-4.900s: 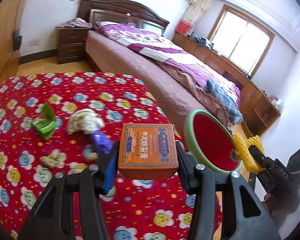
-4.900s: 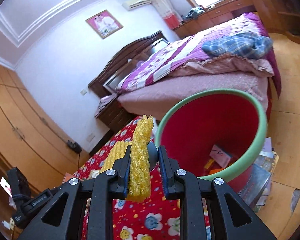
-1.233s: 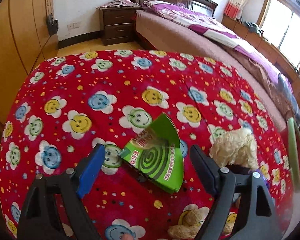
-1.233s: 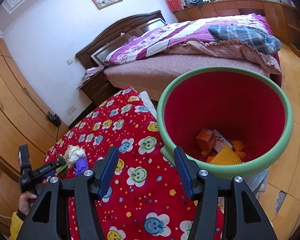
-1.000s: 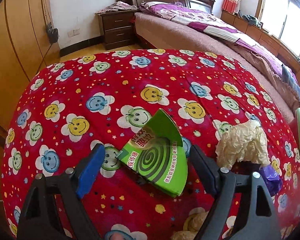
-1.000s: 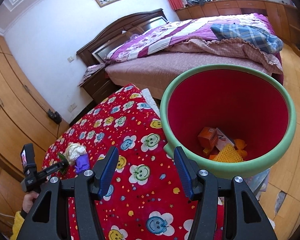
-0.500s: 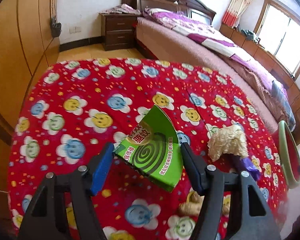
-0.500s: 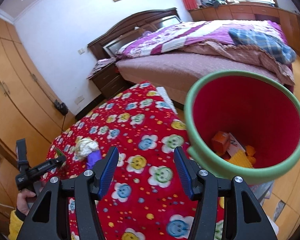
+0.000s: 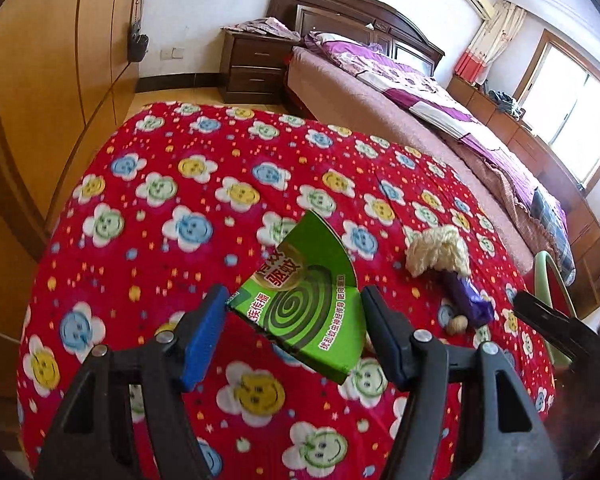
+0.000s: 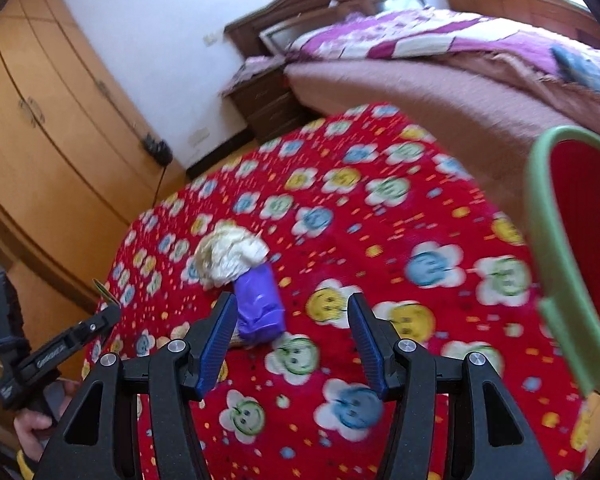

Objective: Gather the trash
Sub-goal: 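Hold the green box with the left tool while the right tool grasps the purple bag, then lift the green box and purple bag toward the red bucket with both tools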

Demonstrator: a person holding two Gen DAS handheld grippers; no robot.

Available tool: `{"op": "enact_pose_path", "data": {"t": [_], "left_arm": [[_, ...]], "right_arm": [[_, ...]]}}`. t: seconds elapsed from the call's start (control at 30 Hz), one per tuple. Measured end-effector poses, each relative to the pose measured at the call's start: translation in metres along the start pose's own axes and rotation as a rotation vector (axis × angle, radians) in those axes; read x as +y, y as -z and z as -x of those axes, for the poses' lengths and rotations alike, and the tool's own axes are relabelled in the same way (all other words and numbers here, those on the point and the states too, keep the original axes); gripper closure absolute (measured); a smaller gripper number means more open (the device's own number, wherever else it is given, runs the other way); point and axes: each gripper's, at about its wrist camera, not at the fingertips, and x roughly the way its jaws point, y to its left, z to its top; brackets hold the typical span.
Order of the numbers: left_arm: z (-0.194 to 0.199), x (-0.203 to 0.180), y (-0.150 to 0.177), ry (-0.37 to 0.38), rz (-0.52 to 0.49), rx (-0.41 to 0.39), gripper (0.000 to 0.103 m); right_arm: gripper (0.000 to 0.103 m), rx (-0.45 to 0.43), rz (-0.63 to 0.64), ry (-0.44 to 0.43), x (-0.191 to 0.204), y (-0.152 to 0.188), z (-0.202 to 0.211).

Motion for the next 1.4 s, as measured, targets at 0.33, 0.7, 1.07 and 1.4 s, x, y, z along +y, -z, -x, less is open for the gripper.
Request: {"op": "enact_pose_path", "data": {"t": [0.33,0.7,1.07,1.4], "left_arm": [[0.007,-0.006,0.016,0.011,0.016,-0.028,0.035],[0.011,-0.025,0.025,0.055,0.012,-0.019,0.035],[0.029,-0.054,0.033,0.103,-0.03,-0.041,0.035],[0.059,-0.078,0.042,0.111,-0.092,-0.097,0.035]], "right_arm": [[0.055,0.036,0.002,-0.002,0.012,0.005,-0.033],[0.078,-0.06,-0.005,-0.02,0.013,0.021,-0.003],[0.078,-0.148,-0.032,-0.049,0.005,0.034,0.06],[0.078,-0.198,-0.045,-0.056,-0.003,0.049,0.097]]}}
